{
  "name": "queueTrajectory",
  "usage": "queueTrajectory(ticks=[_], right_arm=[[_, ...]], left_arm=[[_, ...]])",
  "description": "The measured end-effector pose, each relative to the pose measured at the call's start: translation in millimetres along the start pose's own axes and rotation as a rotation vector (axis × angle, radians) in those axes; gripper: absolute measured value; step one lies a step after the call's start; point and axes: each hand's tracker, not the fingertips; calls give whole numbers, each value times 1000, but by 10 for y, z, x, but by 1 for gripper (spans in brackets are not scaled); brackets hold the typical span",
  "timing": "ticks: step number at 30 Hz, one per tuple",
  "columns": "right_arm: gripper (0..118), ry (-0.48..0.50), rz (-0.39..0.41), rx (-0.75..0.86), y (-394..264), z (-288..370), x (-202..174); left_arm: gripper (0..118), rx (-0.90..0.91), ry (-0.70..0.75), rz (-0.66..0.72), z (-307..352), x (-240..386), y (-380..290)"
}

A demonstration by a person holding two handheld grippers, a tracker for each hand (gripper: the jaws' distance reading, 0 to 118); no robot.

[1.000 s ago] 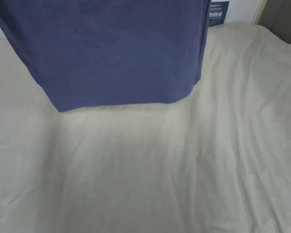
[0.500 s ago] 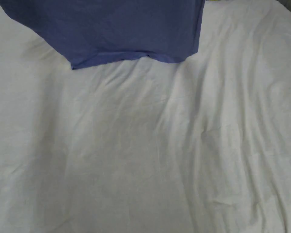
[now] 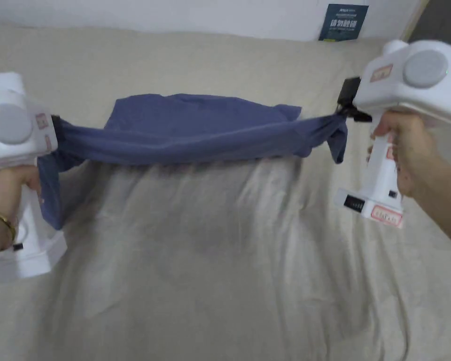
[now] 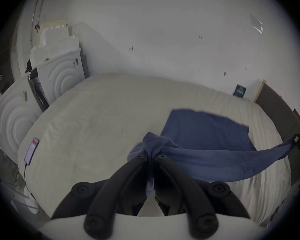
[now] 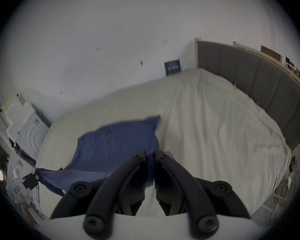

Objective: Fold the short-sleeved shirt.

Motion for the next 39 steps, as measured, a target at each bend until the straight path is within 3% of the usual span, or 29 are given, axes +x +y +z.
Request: queueTrajectory(ticks=[4, 7, 9, 10, 16, 25, 26, 27, 28, 29, 30, 31, 32, 35, 39], right_arm=[[14, 73, -28, -69, -780, 222, 294], [14, 53, 19, -102, -1267, 421, 468], [14, 58, 6, -107, -1528, 556, 603], [14, 56, 1, -126, -1636, 613, 667], [14, 65, -89, -123, -2123, 963, 1018], [14, 61, -49, -149, -2473, 1194, 1286], [14, 59, -50, -148, -2479, 1192, 1281], [14, 56, -50, -147, -2464, 1193, 1271], [17, 51, -50, -146, -2439, 1201, 1251], [30, 39, -36, -147, -2414, 1209, 1245], [65, 25, -2, -139, -2380, 1230, 1231], [93, 1, 38, -136, -2341, 1250, 1215], [105, -15, 79, -134, -2289, 1283, 1188], [107, -69, 200, -35, -2107, 1451, 1073], [109, -62, 225, 144, -1886, 1754, 810]], left_arm=[[6, -91, -87, -7, 197, -298, -609], [6, -71, -68, -60, 369, -473, -949], [6, -67, -58, -87, 493, -583, -1132], [6, -50, -56, -92, 866, -386, -1517], [6, -94, -63, -66, 1442, -414, -2153], [6, -173, -71, 1, 1795, -405, -2664], [11, -177, -74, 20, 1740, -457, -2629], [29, -183, -68, 36, 1757, -463, -2609], [47, -178, -55, 49, 1785, -478, -2583], [65, -168, -51, 65, 1816, -503, -2553], [84, -156, -43, 86, 1797, -565, -2479], [92, -137, -25, 103, 1839, -591, -2413], [97, -111, -4, 111, 1884, -604, -2354], [104, 49, 41, 109, 2045, -610, -2132], [108, 203, 18, 39, 2231, -445, -1867]])
